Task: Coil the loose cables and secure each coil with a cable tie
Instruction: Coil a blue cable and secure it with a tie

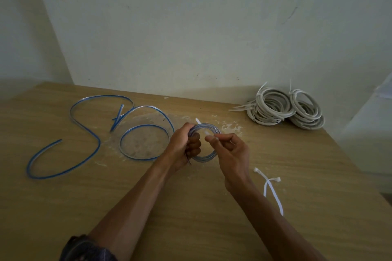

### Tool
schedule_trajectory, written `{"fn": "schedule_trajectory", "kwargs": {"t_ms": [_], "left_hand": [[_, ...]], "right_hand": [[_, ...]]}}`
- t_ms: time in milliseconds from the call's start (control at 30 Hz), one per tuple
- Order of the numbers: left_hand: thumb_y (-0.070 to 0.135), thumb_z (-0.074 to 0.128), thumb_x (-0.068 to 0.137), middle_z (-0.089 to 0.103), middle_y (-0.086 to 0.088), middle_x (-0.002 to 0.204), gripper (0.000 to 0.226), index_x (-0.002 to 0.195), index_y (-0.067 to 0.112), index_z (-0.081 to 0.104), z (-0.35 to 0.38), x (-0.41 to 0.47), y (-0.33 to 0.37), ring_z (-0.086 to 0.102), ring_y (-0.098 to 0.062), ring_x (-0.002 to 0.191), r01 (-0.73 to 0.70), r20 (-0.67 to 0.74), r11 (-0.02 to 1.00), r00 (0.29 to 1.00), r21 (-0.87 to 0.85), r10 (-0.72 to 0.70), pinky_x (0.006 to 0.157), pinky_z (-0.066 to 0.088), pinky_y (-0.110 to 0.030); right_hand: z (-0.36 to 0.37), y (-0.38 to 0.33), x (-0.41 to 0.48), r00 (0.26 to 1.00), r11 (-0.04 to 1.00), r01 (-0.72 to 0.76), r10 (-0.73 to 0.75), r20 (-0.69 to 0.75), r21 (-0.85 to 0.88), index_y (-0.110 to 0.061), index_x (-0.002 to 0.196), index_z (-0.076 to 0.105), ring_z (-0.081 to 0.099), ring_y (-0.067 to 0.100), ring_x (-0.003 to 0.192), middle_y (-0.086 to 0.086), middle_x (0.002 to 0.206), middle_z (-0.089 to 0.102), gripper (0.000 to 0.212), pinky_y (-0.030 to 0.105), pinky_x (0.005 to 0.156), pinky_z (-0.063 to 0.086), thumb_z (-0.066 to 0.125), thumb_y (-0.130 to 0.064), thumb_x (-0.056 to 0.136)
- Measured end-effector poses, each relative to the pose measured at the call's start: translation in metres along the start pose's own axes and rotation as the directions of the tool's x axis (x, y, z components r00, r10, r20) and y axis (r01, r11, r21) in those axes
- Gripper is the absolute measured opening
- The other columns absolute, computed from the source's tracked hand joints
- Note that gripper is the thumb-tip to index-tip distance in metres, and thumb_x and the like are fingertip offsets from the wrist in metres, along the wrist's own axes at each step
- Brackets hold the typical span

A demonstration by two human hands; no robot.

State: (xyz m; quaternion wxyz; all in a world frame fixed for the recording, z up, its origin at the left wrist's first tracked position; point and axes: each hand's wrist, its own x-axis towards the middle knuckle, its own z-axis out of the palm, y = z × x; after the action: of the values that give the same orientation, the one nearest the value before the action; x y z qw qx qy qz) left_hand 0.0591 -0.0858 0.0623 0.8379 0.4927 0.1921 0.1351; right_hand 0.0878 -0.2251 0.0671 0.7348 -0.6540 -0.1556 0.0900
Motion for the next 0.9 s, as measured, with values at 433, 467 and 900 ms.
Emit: {"fn": "schedule_trajectory", "kwargs": {"t_ms": [433,467,900], "left_hand": [[0.029,0.041,0.110,0.047,0.009,0.051,0.035,0.102,0.013,0.072,-0.016,0.004,-0.006,0.039,-0.005,0.045,-0.536,-0.016,0.585,0.729,0.609,0.685,0.048,0.031,-0.021],[0.027,0.041,0.110,0.049,0.010,0.051,0.035,0.102,0.014,0.073,-0.015,0.005,-0.007,0.040,-0.005,0.045,-0.545,0.017,0.528,0.706,0.651,0.708,0.048,0.031,-0.021],[0.029,0.045,0.109,0.054,0.021,0.066,0.028,0.120,0.014,0.065,0.000,0.001,-0.017,0.056,0.005,0.056,-0.609,0.366,0.150,0.636,0.779,0.679,0.050,0.039,-0.015]], "right_hand": [[-0.004,-0.001,0.005,0.957,0.915,0.290,-0.278,0.083,-0.282,-0.024,0.097,0.069,0.067,0.007,0.076,-0.010,0.084,0.074,0.012,0.019,0.066,0.049,0.078,-0.025,0.088],[-0.005,-0.003,0.005,0.949,0.909,0.314,-0.292,0.119,-0.273,-0.024,0.097,0.071,0.068,0.006,0.077,-0.011,0.085,0.074,0.014,0.019,0.068,0.051,0.079,-0.024,0.086],[-0.015,-0.011,0.016,0.869,0.842,0.460,-0.491,-0.050,-0.280,-0.017,0.119,0.069,0.069,0.007,0.077,-0.008,0.085,0.073,0.036,0.019,0.065,0.052,0.077,-0.028,0.086]]}}
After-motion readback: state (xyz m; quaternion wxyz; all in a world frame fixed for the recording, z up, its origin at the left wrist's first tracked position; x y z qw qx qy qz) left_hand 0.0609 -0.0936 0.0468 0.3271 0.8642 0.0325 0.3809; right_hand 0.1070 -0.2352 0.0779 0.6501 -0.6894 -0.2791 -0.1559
